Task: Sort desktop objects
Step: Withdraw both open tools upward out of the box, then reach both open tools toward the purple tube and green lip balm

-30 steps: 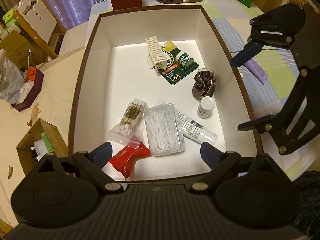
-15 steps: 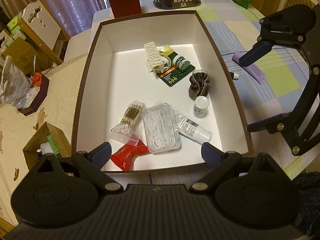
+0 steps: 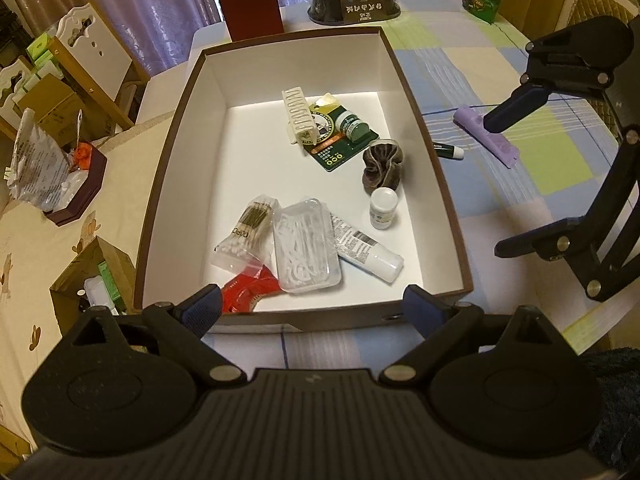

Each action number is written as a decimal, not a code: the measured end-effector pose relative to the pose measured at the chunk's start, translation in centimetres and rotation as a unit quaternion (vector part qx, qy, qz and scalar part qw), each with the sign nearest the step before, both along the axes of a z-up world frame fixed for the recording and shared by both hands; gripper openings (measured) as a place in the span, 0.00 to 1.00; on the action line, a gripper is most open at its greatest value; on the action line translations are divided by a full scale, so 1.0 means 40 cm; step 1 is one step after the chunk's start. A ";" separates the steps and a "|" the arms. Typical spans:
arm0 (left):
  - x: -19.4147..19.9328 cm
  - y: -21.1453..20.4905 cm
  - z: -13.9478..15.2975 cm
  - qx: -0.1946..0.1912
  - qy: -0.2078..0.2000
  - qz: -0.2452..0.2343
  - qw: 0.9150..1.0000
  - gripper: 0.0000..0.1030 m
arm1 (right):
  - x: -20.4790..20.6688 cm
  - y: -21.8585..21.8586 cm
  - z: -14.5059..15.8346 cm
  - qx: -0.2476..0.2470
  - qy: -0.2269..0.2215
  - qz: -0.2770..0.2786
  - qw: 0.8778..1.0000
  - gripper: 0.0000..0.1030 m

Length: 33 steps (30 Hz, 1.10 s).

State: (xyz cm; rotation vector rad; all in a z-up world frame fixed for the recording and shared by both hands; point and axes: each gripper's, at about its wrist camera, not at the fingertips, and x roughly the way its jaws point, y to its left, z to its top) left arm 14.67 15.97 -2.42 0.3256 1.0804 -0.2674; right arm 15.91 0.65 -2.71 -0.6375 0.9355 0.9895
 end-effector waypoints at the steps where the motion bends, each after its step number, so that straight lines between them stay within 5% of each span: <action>1: -0.004 -0.004 0.001 0.002 -0.001 0.002 1.000 0.92 | -0.003 -0.006 0.001 0.001 0.000 0.000 1.000 0.86; 20: -0.085 -0.086 0.038 0.007 -0.017 0.042 0.999 0.92 | -0.038 -0.156 0.021 0.027 -0.001 -0.002 1.000 0.86; 33: -0.142 -0.180 0.040 -0.009 -0.029 0.053 0.998 0.92 | -0.060 -0.317 0.010 0.046 0.010 -0.062 0.997 0.86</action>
